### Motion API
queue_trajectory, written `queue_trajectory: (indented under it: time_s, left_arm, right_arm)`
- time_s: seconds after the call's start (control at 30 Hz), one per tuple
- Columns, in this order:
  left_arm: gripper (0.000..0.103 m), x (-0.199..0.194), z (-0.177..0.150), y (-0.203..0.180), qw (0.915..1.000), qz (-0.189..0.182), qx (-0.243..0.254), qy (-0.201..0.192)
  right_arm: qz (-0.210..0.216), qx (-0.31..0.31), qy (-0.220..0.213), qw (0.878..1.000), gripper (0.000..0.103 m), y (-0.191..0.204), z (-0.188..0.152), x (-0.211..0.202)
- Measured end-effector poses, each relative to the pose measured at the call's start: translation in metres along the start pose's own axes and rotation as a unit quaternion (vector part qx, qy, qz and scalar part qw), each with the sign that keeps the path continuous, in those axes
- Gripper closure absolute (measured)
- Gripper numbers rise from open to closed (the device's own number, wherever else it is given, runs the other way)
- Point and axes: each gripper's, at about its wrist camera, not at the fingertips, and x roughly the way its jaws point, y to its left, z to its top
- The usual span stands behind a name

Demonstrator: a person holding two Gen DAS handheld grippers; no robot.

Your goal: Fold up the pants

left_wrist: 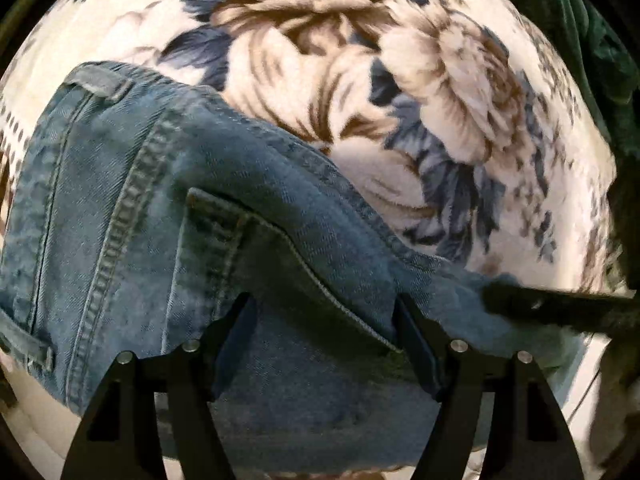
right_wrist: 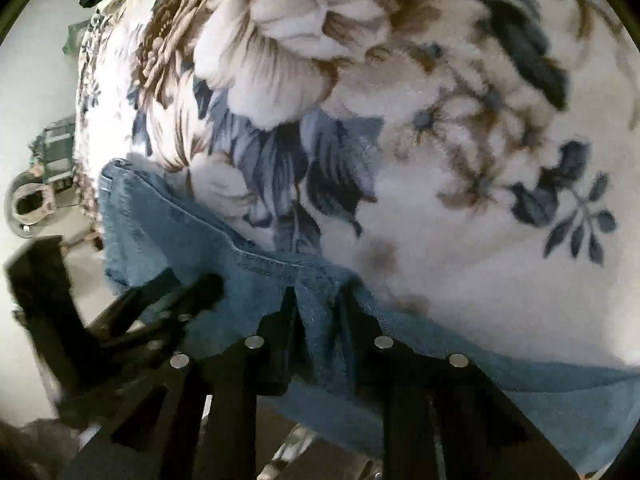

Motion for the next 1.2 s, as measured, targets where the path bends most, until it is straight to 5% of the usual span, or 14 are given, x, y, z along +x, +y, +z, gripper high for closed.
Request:
queue_trajectory:
  time_s: [0.17,0.33,0.37,0.47,0.93,1.2]
  left_arm:
    - [0.033,-0.04,0.001,0.012,0.9982,-0.005,-0.025,-0.054]
    - [0.033,-0.028,-0.001,0.017,0.9986,0.022,-0.02,-0.043]
    - [0.033,-0.022,-0.002,0.017,0.9989,0.023,-0.022,-0.033]
    - [0.033,-0.015,-0.004,0.017,0.999,0.034,-0.008,-0.028]
    - [0.033,0.001,-0.01,-0.013,0.9971,0.066,0.014,-0.034]
    - [0.033,0.008,-0.008,-0.018,0.9967,0.073,0.016,-0.032]
  right_arm:
    - [0.005,0.039,-0.131,0.991,0.088,-0.009,0.001,-0.056]
    - [-0.018,0.059,-0.115,0.991,0.087,-0.026,0.031,-0.046]
    - [-0.011,0.068,-0.118,0.991,0.083,-0.025,0.032,-0.043]
    - [-0.016,0.093,-0.161,0.982,0.047,-0.037,0.024,-0.061]
    - [-0.115,0.02,-0.145,0.983,0.047,-0.032,0.008,-0.036]
    - [-0.131,-0.015,-0.149,0.98,0.06,-0.027,0.006,-0.033]
